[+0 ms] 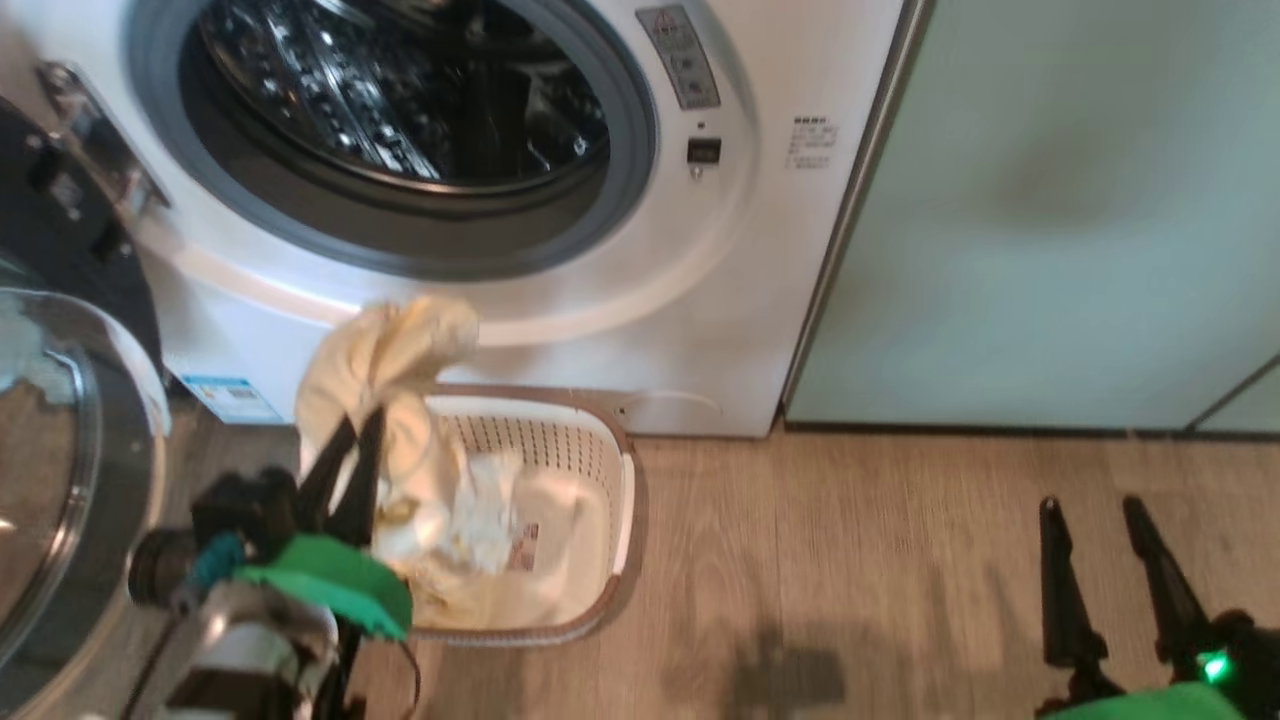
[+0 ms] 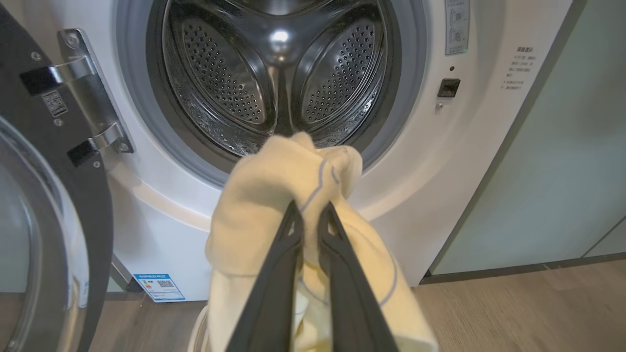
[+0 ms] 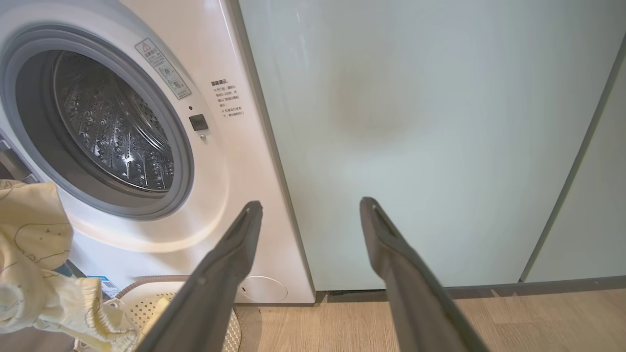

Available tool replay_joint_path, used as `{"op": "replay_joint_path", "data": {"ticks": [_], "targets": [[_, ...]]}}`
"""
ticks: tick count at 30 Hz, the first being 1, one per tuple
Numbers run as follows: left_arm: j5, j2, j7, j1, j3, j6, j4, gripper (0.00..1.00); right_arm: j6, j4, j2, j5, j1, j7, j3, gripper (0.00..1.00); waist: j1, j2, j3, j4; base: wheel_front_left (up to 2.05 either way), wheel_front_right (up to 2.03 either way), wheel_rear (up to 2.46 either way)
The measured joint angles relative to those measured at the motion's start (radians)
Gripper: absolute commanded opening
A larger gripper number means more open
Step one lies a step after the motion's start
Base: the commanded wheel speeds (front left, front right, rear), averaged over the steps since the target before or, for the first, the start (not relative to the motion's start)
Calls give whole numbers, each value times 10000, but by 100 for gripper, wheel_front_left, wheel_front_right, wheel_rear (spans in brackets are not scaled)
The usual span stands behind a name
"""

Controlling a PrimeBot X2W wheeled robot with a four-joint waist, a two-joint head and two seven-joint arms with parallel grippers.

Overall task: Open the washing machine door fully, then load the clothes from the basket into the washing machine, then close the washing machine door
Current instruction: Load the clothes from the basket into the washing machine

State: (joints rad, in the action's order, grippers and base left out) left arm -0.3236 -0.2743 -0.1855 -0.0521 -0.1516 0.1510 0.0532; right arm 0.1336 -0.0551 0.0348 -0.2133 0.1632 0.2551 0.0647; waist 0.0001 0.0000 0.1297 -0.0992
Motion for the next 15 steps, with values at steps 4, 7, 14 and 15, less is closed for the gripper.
{"op": "replay_joint_path", "data": {"ticks": [4,7,14,15], "targets": [[-224,-119,35,-974,192,-174,433,0,0,-155,0,-81,-447,0,0,100,1,0,622,-105,0,0,0],[-286,-341,207,-1776,251,-311,744,0,0,-209,0,-190,-733,0,-4,100,1,0,1142,-196,0,0,0],[-535,-748,836,-3936,357,-796,1653,0,0,-372,0,-456,-1491,0,79,100,1,0,2428,-399,0,0,0],[-629,-794,970,-4236,397,-894,1822,0,0,-374,2,-502,-1611,0,117,100,2,0,2606,-429,0,0,0]]}}
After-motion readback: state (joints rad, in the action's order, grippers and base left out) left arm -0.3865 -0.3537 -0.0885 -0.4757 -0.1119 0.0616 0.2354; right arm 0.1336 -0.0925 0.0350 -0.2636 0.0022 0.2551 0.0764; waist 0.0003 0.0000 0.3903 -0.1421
